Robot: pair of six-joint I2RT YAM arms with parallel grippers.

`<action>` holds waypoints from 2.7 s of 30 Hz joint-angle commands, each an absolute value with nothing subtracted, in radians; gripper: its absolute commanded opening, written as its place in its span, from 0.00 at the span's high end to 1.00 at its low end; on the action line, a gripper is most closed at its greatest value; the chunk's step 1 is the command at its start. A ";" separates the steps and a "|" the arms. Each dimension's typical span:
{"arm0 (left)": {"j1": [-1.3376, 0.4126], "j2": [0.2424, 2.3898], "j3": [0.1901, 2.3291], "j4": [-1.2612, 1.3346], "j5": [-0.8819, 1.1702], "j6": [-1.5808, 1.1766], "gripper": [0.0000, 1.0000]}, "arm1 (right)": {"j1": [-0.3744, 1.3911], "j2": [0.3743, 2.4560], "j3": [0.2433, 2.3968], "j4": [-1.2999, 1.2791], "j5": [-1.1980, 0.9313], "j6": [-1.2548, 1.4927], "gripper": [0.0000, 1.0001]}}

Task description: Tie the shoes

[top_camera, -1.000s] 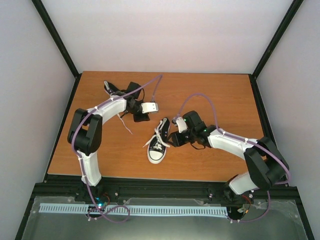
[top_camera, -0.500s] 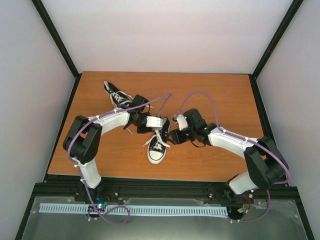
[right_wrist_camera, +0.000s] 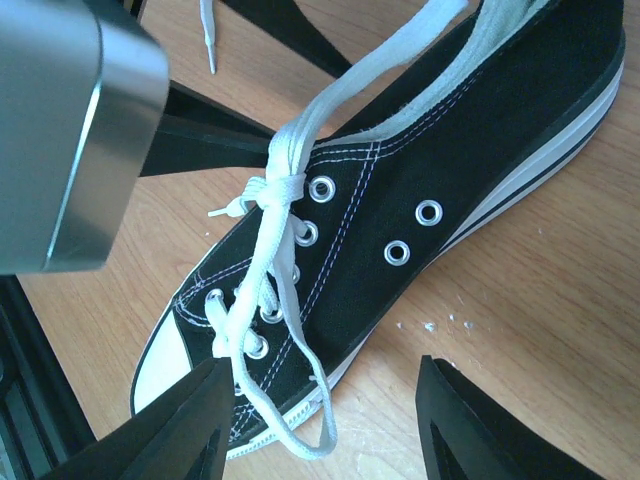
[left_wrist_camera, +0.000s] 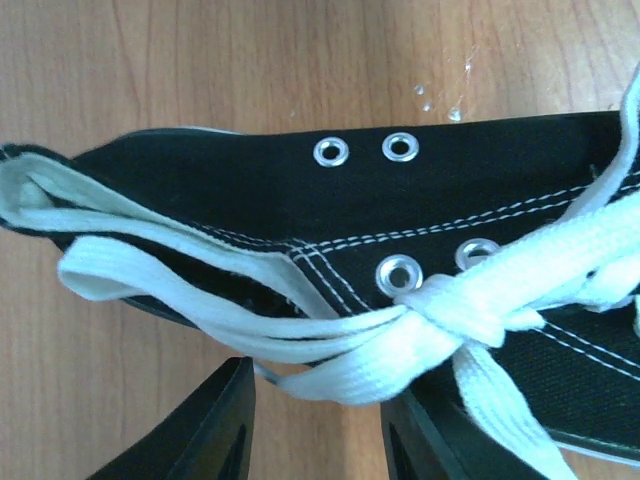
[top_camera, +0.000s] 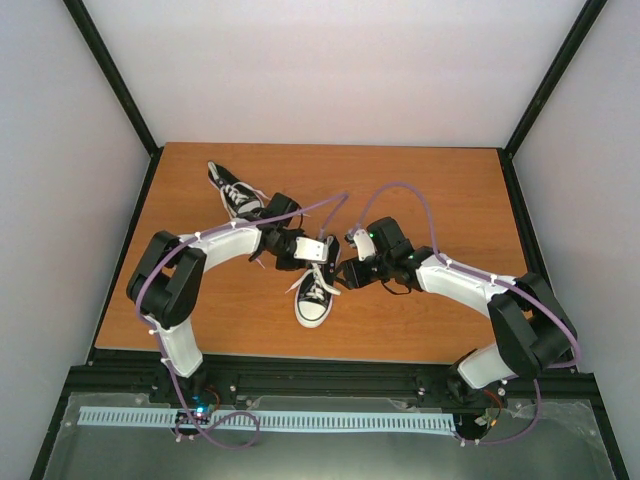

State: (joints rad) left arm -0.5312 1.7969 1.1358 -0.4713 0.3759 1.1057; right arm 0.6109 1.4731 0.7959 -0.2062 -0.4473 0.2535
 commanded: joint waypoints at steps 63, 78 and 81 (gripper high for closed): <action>-0.566 1.615 1.022 -0.851 0.377 0.885 0.67 | 0.654 1.697 0.837 0.170 -0.364 0.548 0.90; -0.577 1.677 1.185 -0.571 0.477 0.725 0.62 | 0.653 1.648 0.840 0.170 -0.361 0.571 0.97; -0.595 1.713 1.186 -0.566 0.455 0.736 0.68 | 0.653 1.646 0.836 0.180 -0.363 0.580 0.97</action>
